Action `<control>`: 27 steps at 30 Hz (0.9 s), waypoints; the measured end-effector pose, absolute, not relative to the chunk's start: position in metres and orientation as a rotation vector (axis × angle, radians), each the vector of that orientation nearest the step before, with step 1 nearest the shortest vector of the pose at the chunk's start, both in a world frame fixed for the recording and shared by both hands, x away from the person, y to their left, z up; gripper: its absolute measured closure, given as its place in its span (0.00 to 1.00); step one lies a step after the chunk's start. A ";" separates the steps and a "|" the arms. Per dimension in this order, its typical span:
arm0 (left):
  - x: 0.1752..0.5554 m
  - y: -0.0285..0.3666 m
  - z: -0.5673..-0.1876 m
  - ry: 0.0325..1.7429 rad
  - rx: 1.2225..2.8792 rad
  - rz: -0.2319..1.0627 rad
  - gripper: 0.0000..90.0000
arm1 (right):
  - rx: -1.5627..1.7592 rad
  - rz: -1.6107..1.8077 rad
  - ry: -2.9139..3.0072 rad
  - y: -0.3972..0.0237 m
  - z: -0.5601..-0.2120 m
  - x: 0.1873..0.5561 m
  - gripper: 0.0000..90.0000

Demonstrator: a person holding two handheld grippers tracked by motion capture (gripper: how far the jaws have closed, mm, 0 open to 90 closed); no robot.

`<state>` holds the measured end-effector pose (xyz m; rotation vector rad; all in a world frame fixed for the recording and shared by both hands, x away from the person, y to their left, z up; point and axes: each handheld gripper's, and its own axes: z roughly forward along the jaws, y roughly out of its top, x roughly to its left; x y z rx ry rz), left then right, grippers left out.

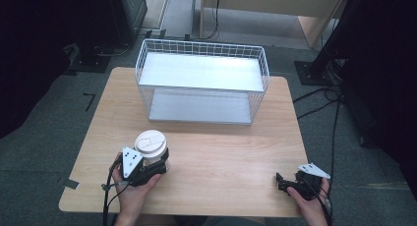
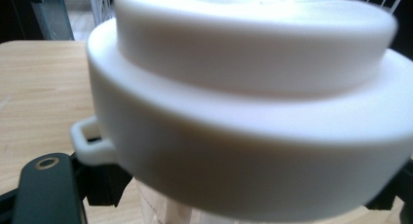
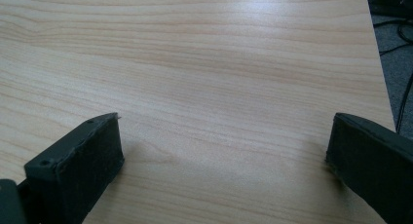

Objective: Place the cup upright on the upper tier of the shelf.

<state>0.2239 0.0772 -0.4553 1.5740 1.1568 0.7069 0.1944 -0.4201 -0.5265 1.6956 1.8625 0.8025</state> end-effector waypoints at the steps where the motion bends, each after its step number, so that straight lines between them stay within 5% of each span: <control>1: 0.224 0.077 -0.454 1.154 1.566 0.707 0.16 | 1.696 0.802 1.862 -0.420 -0.527 0.194 0.00; 27: 0.259 0.056 -0.364 0.978 1.410 0.830 0.17 | 1.688 0.804 1.871 -0.420 -0.527 0.193 0.00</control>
